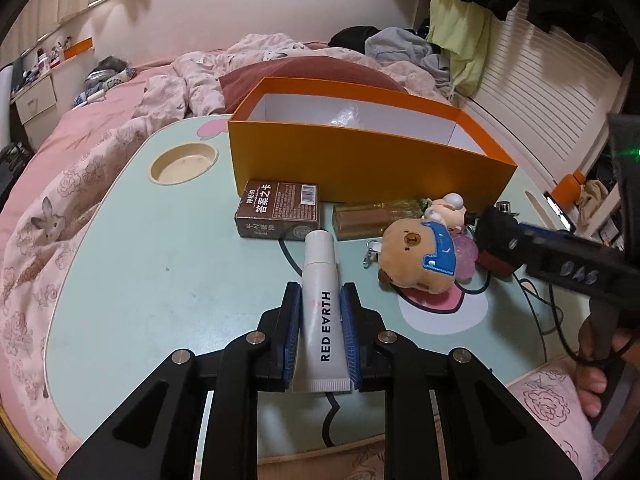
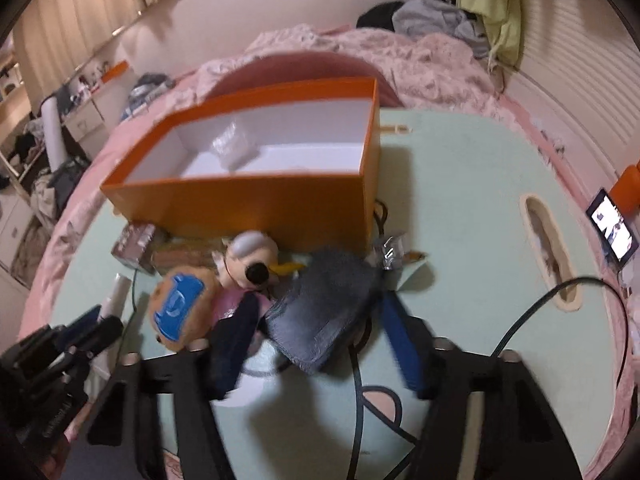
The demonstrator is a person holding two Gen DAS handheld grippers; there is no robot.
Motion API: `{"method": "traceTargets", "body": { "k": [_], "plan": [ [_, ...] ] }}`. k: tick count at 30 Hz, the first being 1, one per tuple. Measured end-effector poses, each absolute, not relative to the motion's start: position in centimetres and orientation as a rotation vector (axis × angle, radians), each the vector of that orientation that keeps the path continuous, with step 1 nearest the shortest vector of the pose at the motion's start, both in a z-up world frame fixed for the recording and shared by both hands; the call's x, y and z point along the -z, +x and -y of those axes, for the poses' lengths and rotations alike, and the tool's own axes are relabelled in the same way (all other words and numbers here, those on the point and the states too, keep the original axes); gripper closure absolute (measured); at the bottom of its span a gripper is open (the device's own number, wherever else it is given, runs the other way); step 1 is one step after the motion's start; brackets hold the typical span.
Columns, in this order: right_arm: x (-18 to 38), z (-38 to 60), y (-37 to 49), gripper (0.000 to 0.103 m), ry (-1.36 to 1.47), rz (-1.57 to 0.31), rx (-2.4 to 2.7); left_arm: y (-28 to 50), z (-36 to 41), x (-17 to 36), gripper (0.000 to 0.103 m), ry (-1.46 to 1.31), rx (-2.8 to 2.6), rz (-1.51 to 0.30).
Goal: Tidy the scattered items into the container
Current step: 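Grasp the white RED EARTH tube with the left gripper while the right gripper grasps the black case, then carry the tube and black case into the orange box and release both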
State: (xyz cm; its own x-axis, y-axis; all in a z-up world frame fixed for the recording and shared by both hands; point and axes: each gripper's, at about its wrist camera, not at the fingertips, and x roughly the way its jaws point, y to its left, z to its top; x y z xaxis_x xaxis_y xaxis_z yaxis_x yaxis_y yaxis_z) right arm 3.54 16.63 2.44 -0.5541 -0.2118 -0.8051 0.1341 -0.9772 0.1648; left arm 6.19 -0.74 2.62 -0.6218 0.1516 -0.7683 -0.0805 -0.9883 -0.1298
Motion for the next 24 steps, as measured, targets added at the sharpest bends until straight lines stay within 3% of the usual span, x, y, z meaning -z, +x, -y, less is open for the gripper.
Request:
{"method": "traceTargets", "body": {
  "k": [3, 24],
  "plan": [
    [-2.1, -17.6, 3.8, 0.062, 1.373, 0.176, 2.594, 6.2, 0.8, -2.7, 0.081, -1.301, -2.714, 0.131],
    [-5.4, -18.6, 6.7, 0.065, 1.16, 0.188, 2.612, 7.0, 0.8, -4.3, 0.082, -1.235, -2.727, 0.146]
  ]
}}
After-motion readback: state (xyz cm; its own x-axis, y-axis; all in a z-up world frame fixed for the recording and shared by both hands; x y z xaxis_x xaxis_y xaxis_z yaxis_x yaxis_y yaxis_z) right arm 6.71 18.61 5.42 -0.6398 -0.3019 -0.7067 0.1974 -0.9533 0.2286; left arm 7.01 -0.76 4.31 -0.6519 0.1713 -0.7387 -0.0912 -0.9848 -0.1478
